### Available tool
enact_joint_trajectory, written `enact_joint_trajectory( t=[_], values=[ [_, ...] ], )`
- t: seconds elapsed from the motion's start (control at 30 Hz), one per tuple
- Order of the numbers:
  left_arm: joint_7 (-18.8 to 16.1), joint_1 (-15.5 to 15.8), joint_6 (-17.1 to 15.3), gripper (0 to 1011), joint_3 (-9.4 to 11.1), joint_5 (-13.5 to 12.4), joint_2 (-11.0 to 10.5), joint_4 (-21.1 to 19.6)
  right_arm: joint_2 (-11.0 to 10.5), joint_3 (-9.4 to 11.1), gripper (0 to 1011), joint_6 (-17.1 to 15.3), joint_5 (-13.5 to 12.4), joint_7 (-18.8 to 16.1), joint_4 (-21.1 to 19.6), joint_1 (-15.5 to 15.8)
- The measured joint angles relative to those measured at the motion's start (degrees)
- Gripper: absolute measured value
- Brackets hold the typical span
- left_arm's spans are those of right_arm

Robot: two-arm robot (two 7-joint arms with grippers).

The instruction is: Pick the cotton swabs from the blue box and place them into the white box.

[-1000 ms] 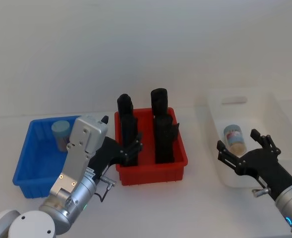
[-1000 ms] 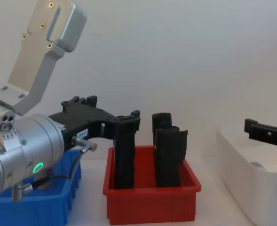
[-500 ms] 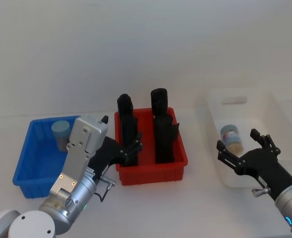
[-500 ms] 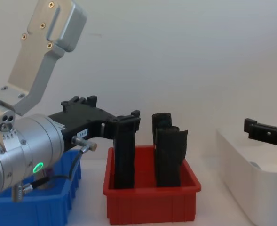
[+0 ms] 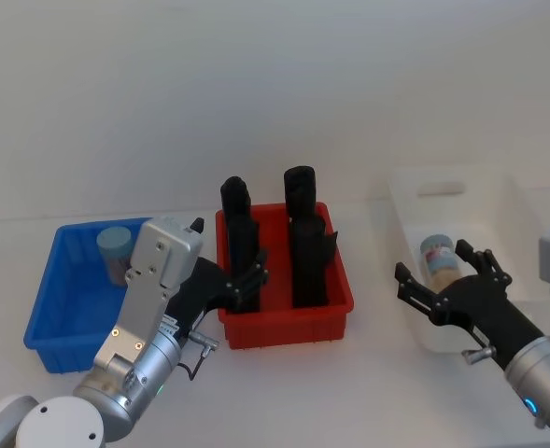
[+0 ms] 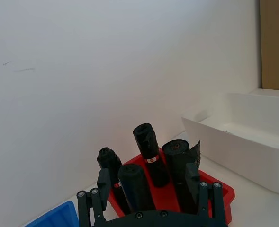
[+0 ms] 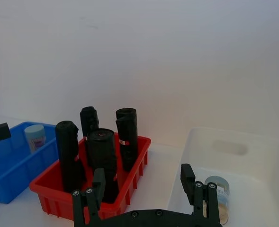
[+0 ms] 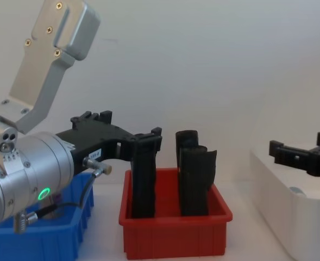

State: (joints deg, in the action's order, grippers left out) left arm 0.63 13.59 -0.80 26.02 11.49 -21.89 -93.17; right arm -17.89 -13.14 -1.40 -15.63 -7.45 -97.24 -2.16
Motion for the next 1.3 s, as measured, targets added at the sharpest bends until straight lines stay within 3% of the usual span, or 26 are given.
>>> enact_joint_trajectory(
  t=[0.37, 0.9, 1.3],
  values=[
    [0.0, 0.0, 0.0, 1004, 0.0, 0.0, 0.0, 0.0, 2.4, -0.6, 1001, 0.7, 1.8, -4.3, 6.8, -5.2],
    [0.0, 0.0, 0.0, 1004, 0.0, 0.0, 0.0, 0.0, 7.4, -2.5, 1001, 3.2, 6.4, -10.7, 21.2, -15.5],
    [0.0, 0.0, 0.0, 1004, 0.0, 0.0, 0.0, 0.0, 10.8, -3.6, 1002, 5.1, 8.1, -14.2, 32.0, -22.7]
  ],
)
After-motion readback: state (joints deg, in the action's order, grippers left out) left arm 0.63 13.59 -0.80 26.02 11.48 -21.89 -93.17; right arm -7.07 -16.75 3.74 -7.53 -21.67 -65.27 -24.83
